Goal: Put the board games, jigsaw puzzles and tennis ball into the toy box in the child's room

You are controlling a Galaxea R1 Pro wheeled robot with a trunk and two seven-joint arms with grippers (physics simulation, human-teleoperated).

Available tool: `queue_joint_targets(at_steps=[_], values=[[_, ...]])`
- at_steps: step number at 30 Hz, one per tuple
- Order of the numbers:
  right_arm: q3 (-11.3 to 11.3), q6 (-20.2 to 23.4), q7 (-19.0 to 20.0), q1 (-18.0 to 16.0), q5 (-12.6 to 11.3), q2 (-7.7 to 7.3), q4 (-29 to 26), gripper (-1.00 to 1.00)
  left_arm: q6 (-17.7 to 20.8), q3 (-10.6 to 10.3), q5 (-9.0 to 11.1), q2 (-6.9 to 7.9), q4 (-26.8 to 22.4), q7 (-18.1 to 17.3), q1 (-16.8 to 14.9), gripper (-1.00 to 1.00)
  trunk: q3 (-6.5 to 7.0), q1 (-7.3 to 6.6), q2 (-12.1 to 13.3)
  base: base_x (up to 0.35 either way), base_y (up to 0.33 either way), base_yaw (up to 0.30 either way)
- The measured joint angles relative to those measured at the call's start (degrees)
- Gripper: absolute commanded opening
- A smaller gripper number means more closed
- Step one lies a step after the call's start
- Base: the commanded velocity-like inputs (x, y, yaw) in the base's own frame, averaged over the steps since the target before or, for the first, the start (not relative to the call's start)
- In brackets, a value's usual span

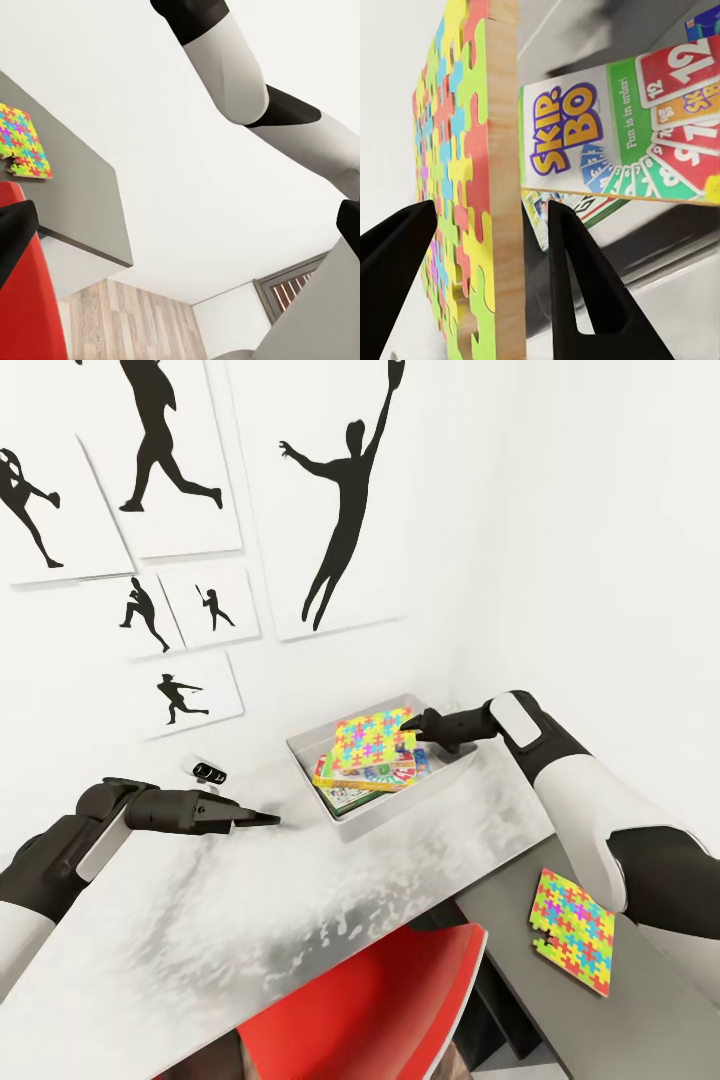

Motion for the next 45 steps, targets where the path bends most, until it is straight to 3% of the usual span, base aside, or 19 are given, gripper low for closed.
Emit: queue_joint_targets(at_steps=[24, 25, 45], values=[[0.02, -0.48, -0.07, 0.02, -0.01, 0.02, 0.10, -1.00, 0.00, 0.00, 0.00, 0.00, 0.00, 0.00, 0.00, 1.00, 0.00, 0.00, 0.00, 0.000, 0.000, 0.000], [0.03, -0.49, -0.07, 0.02, -0.02, 0.02, 0.11, 1.00, 0.00, 0.00, 0.00, 0.00, 0.00, 0.00, 0.00, 1.00, 0.00, 0.00, 0.00, 0.000, 0.000, 0.000], [-0.38, -0.62, -0.08, 0.02, -0.05, 0.01, 0.08, 1.00, 0.00, 0.00, 0.00, 0.00, 0.00, 0.00, 0.00, 1.00, 0.00, 0.00, 0.00, 0.000, 0.000, 0.000]])
